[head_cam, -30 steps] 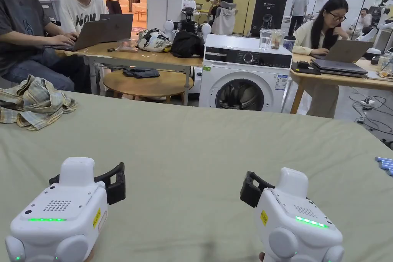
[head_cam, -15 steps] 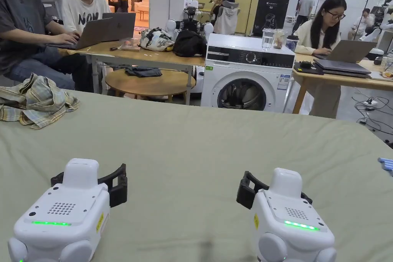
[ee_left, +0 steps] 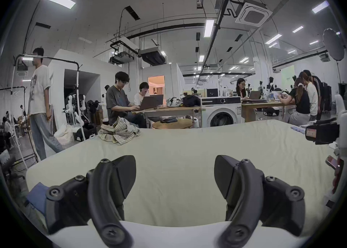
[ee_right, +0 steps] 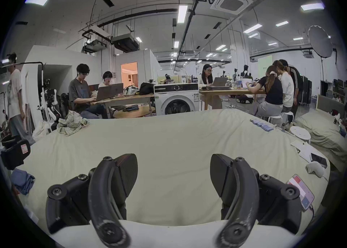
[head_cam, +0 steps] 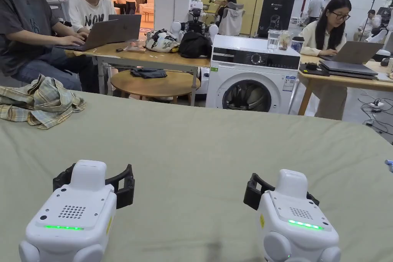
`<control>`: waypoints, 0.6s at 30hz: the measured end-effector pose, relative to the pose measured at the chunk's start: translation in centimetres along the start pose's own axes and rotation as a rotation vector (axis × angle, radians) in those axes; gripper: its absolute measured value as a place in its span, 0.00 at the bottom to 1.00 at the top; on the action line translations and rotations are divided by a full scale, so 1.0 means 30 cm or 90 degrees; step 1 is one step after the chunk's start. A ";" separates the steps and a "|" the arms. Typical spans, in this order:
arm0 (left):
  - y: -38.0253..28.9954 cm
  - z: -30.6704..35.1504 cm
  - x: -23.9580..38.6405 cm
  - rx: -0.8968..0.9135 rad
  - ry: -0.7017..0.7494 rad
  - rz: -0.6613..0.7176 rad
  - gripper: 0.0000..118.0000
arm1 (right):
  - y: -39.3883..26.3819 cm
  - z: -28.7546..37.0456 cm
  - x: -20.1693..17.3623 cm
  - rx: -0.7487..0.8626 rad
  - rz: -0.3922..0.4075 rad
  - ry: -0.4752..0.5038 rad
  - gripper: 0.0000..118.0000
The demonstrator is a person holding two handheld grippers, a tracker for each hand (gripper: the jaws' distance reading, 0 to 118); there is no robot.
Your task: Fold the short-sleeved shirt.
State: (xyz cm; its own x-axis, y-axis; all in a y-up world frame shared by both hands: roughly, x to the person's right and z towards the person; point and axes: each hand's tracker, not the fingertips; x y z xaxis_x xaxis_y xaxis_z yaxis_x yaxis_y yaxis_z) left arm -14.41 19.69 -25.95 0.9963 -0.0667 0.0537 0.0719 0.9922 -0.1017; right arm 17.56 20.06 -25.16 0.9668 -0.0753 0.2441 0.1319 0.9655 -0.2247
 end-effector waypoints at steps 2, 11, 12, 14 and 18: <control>0.000 0.000 -0.008 0.001 0.001 0.003 0.73 | -0.002 0.000 -0.004 0.008 0.012 -0.005 0.69; 0.010 -0.010 -0.044 0.000 -0.020 0.027 0.73 | -0.007 -0.013 -0.009 0.027 0.040 -0.030 0.69; 0.010 -0.011 -0.043 0.000 -0.020 0.029 0.73 | -0.007 -0.014 -0.008 0.026 0.040 -0.032 0.69; 0.010 -0.013 -0.043 0.000 -0.021 0.031 0.73 | -0.008 -0.017 -0.007 0.024 0.041 -0.034 0.69; 0.009 -0.018 -0.037 -0.003 -0.023 0.027 0.73 | -0.019 -0.035 0.002 0.017 0.046 -0.030 0.69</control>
State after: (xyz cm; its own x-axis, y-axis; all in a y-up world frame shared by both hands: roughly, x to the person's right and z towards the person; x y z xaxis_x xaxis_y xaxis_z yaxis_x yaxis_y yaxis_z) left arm -15.46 19.97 -26.58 0.9962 -0.0202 0.0844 0.0294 0.9935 -0.1097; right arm 17.76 19.24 -26.01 0.9623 0.0056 0.2720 0.0562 0.9742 -0.2186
